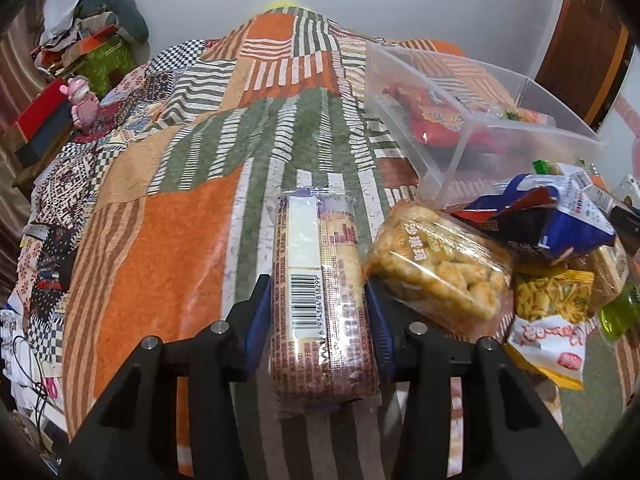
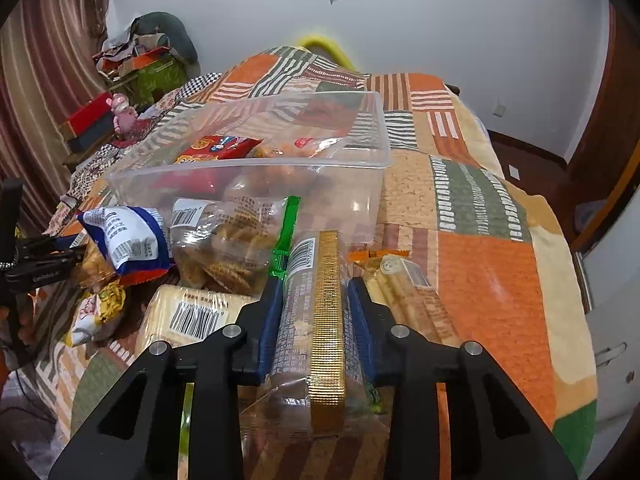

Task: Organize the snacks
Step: 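Lift both held packs and carry them toward the clear box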

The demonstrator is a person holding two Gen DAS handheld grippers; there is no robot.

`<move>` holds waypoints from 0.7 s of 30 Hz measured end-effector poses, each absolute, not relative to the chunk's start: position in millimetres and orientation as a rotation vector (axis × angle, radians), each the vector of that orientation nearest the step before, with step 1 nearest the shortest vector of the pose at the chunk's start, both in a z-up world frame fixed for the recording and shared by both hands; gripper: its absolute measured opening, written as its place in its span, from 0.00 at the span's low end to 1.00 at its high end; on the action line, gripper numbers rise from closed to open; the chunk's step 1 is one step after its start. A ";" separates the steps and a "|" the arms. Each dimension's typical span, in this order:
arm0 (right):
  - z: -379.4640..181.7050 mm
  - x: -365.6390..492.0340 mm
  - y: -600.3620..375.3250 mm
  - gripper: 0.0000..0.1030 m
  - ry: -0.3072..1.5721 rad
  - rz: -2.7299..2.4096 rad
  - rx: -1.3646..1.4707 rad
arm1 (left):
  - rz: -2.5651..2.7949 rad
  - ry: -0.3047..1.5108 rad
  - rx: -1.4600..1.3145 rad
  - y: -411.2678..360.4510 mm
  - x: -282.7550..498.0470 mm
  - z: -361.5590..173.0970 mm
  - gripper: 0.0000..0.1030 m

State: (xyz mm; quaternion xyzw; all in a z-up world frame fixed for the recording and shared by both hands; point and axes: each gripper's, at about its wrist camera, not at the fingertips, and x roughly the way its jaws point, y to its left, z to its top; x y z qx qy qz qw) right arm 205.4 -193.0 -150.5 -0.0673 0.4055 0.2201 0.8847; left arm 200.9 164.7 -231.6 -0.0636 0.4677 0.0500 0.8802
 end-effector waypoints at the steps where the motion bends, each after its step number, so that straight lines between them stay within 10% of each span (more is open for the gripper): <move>1: -149.7 205.0 -194.2 0.30 0.845 0.460 -0.138 | 0.106 0.970 -0.133 164.2 197.5 -228.9 0.44; 5: -146.2 197.4 -198.6 0.30 0.849 0.464 -0.139 | 0.110 0.940 -0.129 162.7 184.2 -211.6 0.41; 8: -148.0 193.2 -199.4 0.33 0.859 0.465 -0.148 | 0.093 0.924 -0.138 160.8 178.5 -196.9 0.12; 14: -159.6 194.8 -198.4 0.40 0.897 0.462 -0.128 | 0.075 0.905 -0.083 147.8 174.1 -183.5 0.12; 21: -154.7 188.8 -197.2 0.33 0.840 0.434 -0.128 | 0.138 0.974 -0.130 167.0 173.0 -213.8 0.57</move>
